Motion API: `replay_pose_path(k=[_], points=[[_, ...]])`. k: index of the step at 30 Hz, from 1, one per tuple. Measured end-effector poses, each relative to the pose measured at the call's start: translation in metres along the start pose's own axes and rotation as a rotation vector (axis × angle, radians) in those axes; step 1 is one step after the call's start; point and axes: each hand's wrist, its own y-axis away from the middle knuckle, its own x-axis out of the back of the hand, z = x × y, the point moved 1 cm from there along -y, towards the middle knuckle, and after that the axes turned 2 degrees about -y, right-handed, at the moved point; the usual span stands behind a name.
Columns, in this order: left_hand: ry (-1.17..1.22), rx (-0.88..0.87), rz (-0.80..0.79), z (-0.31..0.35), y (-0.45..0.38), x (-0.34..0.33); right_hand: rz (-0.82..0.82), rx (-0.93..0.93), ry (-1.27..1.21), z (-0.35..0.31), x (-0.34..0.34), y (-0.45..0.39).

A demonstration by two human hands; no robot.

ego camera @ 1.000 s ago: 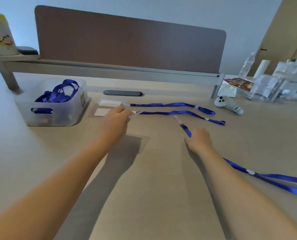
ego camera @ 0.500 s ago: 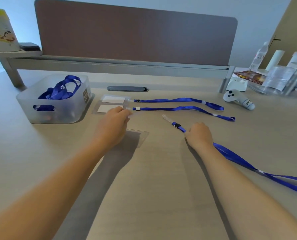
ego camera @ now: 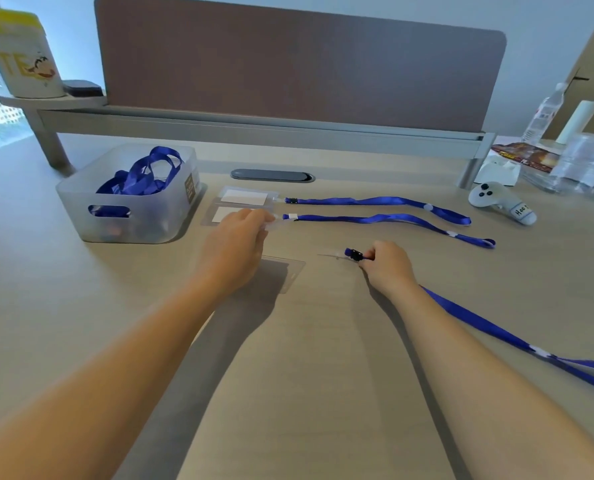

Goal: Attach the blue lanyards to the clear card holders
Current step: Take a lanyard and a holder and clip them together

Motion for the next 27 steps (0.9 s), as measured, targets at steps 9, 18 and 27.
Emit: replay_pose_path(k=[9, 18, 27], points=[[0.486, 0.224, 0.095, 0.012, -0.005, 0.018, -0.068, 0.131, -0.437, -0.058, 0.036, 0.026], [0.870, 0.399, 0.039, 0.026, -0.001, 0.039, -0.132, 0.143, -0.733, -0.090, 0.053, 0.049], [0.930, 0.362, 0.031, 0.029, 0.008, 0.044, -0.188, 0.105, -0.736, -0.111, 0.057, 0.069]])
